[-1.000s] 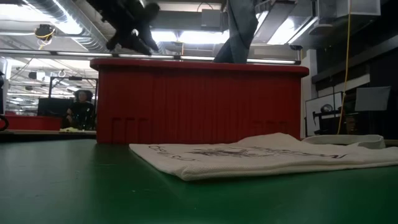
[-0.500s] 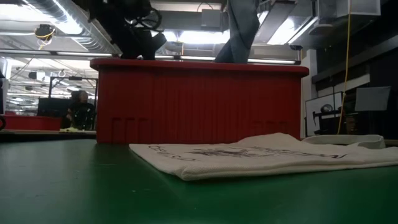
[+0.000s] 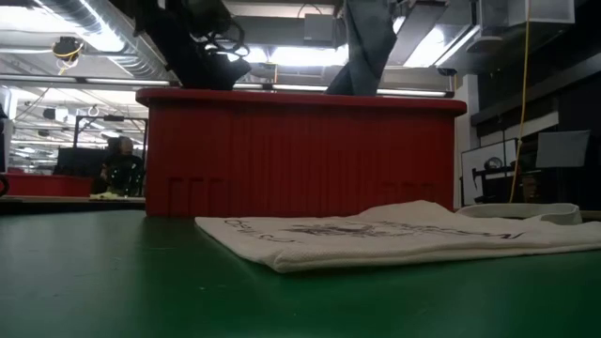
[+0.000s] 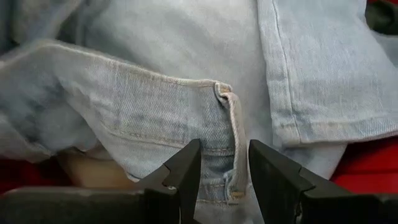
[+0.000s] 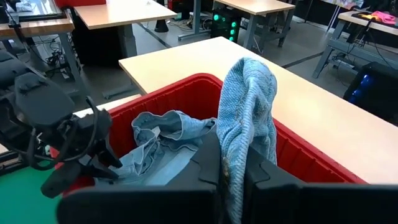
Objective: Fold Laundry from Bin
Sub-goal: Fold the blue jeans
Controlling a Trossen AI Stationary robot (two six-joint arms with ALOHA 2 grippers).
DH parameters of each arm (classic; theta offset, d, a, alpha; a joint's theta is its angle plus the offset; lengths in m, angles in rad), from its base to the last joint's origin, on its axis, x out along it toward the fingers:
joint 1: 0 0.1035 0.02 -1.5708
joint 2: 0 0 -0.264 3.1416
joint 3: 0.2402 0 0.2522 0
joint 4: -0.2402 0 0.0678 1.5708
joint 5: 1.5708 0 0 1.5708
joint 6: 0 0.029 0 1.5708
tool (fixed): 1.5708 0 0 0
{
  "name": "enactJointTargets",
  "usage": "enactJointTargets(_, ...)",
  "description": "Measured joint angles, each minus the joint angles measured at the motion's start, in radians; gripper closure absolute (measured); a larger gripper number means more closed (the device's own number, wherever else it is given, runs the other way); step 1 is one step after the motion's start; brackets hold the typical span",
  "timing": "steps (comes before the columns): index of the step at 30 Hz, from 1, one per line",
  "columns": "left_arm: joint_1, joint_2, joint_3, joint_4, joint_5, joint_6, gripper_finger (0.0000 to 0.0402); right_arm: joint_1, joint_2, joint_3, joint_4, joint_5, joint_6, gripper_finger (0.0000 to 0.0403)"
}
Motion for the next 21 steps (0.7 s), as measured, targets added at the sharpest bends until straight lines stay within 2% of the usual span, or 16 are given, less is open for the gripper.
enactJointTargets(8, 0.018, 0.053, 0.004, 0.019, 0.023, -0.010, 0.0284, 0.000, 0.000, 0.000, -0.003, 0.000, -0.024, 0.0391)
enactJointTargets(15, 0.029, 0.017, -0.002, 0.095, -0.002, 0.020, 0.0385, -0.005, 0.000, 0.000, -0.079, 0.000, -0.099, 0.0391)
enactJointTargets(21, 0.029, -0.062, 0.035, 0.114, -0.010, 0.060, 0.0399, -0.051, 0.000, -0.030, -0.123, 0.000, -0.130, 0.0391)
